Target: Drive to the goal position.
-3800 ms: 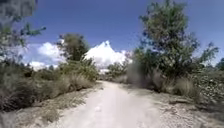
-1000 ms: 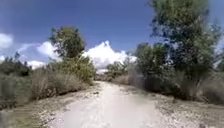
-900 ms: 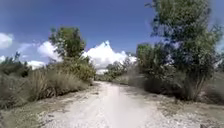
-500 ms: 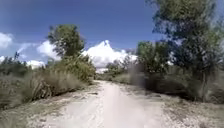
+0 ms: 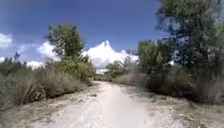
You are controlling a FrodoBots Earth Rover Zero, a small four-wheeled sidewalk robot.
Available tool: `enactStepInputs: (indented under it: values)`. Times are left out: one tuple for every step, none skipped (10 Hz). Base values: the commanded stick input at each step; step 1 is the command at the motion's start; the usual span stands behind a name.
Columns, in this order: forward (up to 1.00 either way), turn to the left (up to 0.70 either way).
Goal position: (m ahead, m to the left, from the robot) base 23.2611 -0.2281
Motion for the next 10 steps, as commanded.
enactStepInputs:
  values:
    - [0.44,0.02]
    - [0.44,0.02]
    - [0.44,0.02]
    - [0.44,0.02]
    - [0.44,0.02]
    - [0.44,0.02]
    - [0.44,0.02]
    - [0.44,0.02]
    - [0.44,0.02]
    - [0.44,0.02]
